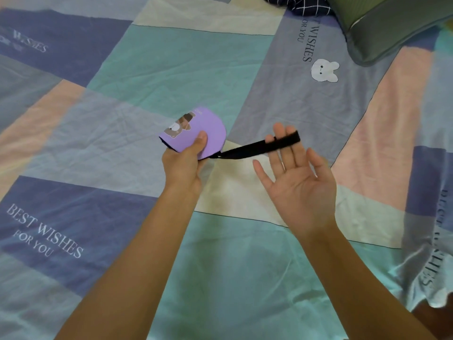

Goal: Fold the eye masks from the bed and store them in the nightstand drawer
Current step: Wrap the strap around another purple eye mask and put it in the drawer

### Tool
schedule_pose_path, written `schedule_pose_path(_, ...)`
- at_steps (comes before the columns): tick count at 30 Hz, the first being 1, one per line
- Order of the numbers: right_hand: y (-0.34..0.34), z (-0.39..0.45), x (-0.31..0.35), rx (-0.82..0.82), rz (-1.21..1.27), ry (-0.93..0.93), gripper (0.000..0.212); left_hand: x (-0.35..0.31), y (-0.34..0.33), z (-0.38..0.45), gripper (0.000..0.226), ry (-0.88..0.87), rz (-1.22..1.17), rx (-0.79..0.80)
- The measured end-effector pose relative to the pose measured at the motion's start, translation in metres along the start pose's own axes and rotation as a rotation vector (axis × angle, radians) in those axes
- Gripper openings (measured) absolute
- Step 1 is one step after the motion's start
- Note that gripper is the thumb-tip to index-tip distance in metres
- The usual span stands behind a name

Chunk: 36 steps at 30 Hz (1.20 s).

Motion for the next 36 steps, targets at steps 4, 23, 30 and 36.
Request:
schedule_pose_path(4, 0.021, 0.018, 0.006, -0.143, -0.684, -0.052, 0.04, 0.008, -0.011, -0.01, 0.026, 0.031, -0.016, 0.081)
schedule_pose_path(23, 0.006, 0.007, 0.004, -0.036, -0.255, 0.022, 0.043, 0.004, -0.03, -0.004, 0.034, -0.012, 0.068, 0.248)
schedule_pose_path(30, 0.004, 0.007, 0.004, -0.121, -0.686, 0.161, 0.064, 0.003, -0.037, -0.006, 0.05, -0.032, 0.313, 0.463)
schedule_pose_path(36, -0.011, 0.013, 0.011, -0.017, -0.827, 0.134, 0.063, -0.007, -0.045, -0.012, 0.046, -0.048, 0.495, 0.631)
Point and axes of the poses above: each hand's wrist, its own z-axis towards the middle knuckle, its own y-axis out of the back of the hand, x = y × z, the point moved 5 cm from there along z, towards the middle knuckle, and after that the axes turned 8 degrees about x, right-handed, at the moved point
